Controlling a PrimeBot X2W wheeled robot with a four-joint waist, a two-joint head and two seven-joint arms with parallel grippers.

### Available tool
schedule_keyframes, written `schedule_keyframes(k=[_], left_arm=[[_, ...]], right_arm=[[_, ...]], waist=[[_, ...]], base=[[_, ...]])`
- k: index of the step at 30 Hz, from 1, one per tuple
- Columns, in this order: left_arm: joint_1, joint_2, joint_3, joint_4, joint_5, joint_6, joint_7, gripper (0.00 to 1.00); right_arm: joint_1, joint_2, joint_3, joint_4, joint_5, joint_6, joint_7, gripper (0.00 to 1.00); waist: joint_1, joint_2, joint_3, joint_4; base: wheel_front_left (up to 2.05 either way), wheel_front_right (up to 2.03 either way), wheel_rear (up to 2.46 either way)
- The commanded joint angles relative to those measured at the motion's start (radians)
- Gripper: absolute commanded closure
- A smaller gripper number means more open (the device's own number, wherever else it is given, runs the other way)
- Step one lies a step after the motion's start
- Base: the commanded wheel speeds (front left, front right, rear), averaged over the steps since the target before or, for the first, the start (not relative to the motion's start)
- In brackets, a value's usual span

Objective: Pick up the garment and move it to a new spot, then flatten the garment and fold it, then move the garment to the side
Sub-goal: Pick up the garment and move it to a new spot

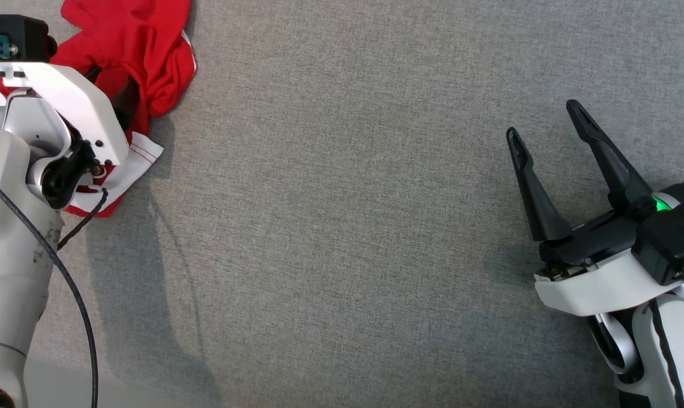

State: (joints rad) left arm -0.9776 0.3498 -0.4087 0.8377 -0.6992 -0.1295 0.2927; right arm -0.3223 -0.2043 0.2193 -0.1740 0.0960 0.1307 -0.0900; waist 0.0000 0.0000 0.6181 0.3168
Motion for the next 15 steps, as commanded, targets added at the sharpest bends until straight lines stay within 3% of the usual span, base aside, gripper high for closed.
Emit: schedule_keyframes(k=[1,2,5,6,11,12,15], left_arm=[[-0.008,0.007,-0.030,0.004,-0.032,0.000,0.033,0.00],[-0.008,0.011,-0.046,0.005,-0.047,-0.001,0.047,0.00],[-0.017,0.022,-0.084,0.004,-0.091,-0.001,0.075,0.83],[-0.018,0.025,-0.095,0.001,-0.103,-0.001,0.076,1.00],[-0.022,0.052,-0.129,0.008,-0.147,-0.001,0.037,1.00],[-0.030,0.067,-0.134,0.024,-0.154,-0.001,-0.028,1.00],[-0.034,0.068,-0.138,0.031,-0.155,-0.001,-0.078,1.00]], right_arm=[[-0.006,-0.004,0.000,0.005,-0.009,0.000,-0.007,0.00],[-0.006,-0.005,0.000,0.006,-0.010,0.000,-0.006,0.00],[-0.008,-0.006,0.001,0.008,-0.012,0.000,-0.004,0.00],[-0.009,-0.006,0.001,0.009,-0.011,0.000,-0.004,0.00],[-0.007,-0.004,0.000,0.020,-0.009,0.000,-0.010,0.00],[-0.006,0.000,0.001,0.034,-0.003,0.000,-0.019,0.00],[-0.006,0.003,0.000,0.046,0.002,0.000,-0.027,0.00]], waist=[[0.0000,0.0000,0.001,-0.001],[0.0000,0.0000,0.001,-0.001],[0.0000,0.0000,0.002,-0.001],[0.0000,0.0000,0.001,-0.001],[0.0000,0.0000,-0.017,-0.001],[0.0000,0.0000,-0.040,-0.004],[0.0000,0.0000,-0.060,-0.006]], base=[[0.00,0.00,0.00],[0.00,0.00,0.00],[0.00,0.00,0.00],[0.00,0.00,0.00],[0.00,0.00,0.00],[0.00,0.00,0.00],[0.00,0.00,0.00]])
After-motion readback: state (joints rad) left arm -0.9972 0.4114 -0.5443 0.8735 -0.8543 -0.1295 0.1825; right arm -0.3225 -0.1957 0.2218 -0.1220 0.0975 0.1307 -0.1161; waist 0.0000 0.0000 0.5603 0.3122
